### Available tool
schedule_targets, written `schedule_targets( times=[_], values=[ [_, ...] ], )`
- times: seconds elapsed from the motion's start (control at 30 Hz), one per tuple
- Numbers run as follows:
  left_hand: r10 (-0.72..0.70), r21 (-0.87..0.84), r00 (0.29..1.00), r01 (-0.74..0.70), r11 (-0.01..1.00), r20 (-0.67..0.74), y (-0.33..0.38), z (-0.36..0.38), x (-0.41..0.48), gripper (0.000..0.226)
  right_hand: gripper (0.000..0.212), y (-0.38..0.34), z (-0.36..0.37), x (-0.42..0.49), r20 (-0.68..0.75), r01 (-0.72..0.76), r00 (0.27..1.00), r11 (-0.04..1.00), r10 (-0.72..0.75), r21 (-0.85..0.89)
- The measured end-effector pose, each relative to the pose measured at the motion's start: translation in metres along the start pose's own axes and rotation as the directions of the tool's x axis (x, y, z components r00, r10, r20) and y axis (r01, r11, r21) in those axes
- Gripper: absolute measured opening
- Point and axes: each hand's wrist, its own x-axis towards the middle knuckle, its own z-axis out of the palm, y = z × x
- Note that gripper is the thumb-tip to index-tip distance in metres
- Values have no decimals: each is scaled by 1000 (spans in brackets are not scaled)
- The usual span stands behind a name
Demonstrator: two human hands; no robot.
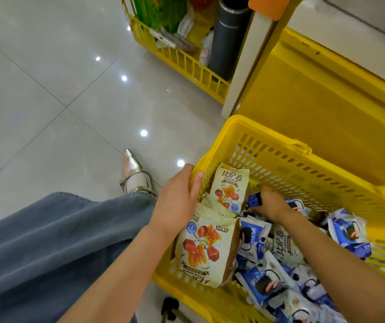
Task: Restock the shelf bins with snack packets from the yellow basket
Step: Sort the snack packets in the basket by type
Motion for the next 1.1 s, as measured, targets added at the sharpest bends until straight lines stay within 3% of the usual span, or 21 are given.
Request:
schedule_targets(
  times=[0.07,0.2,0.3,0.37,0.43,0.5,0.63,0.73,0.8,0.87,0.97,1.1],
  values=[
    [-5,-6,1000,5,1000,1,0,0,0,44,63,-5,-5,3,-24,24,999,999,-23,43],
    [-45,-20,999,45,999,15,-1,-1,0,37,52,-13,-16,-17,-223,54,974,998,-46,30],
    [-59,2,997,59,998,50,1,-4,0,45,42,-18,-36,-53,-415,139,905,987,-92,85],
    [21,52,999,-19,998,-34,8,-6,0,47,36,-25,-55,-79,-508,233,855,951,-100,203],
    [149,56,979,-142,988,-140,26,-7,0,42,31,-40,-78,-107,-537,301,842,872,-52,387],
    [196,-62,972,-205,977,-132,49,-5,-3,38,31,-57,-96,-129,-468,332,884,710,-5,620],
    [89,-460,989,-24,887,120,82,5,-7,40,34,-82,-110,-145,-402,380,914,464,-55,800],
    [70,-503,969,61,862,237,85,6,-1,35,37,-82,-109,-140,-425,425,900,399,-94,812],
    [52,-470,975,58,881,217,82,4,4,31,38,-66,-102,-126,-487,454,871,472,-60,755],
    [11,-442,986,64,895,166,79,0,9,26,25,-38,-85,-99,-491,392,871,610,-6,688],
    [-50,-386,991,95,918,126,75,-4,15,33,25,2,-46,-55,-291,183,956,834,-28,520],
    [-68,-347,989,111,931,134,69,-5,17,35,36,13,-7,-15,-7,139,990,951,-143,275]
  ],
)
